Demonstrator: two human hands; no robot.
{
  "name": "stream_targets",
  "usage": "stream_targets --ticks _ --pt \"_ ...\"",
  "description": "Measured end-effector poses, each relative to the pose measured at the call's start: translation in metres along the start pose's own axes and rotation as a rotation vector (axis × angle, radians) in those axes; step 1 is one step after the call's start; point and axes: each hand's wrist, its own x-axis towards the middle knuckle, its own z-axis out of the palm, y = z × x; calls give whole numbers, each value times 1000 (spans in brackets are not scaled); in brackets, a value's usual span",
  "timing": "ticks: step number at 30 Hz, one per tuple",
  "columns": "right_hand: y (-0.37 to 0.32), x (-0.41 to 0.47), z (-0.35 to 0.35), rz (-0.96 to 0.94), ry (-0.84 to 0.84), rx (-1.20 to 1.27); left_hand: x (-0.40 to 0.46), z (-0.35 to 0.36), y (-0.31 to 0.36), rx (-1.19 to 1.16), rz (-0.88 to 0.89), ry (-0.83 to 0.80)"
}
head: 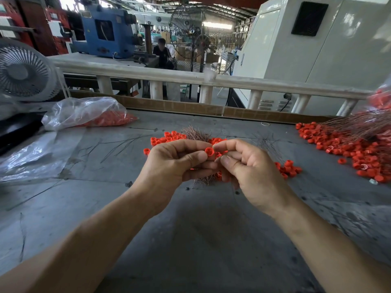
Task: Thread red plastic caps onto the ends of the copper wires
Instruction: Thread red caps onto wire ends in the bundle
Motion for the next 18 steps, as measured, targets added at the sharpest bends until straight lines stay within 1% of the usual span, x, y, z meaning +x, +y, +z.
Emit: stream_targets --ticks 13,15,16,18 --pt "8 3 -4 14 -68 64 0 2 1 -30 -22 -39" --pt "10 5 -7 21 -8 37 0 3 2 -51 -22 -25" --pt "12 6 -10 19 62 -33 1 2 2 -59 -22 -12" --pt "18 9 -18 11 202 -260 1 2 3 -67 -23 13"
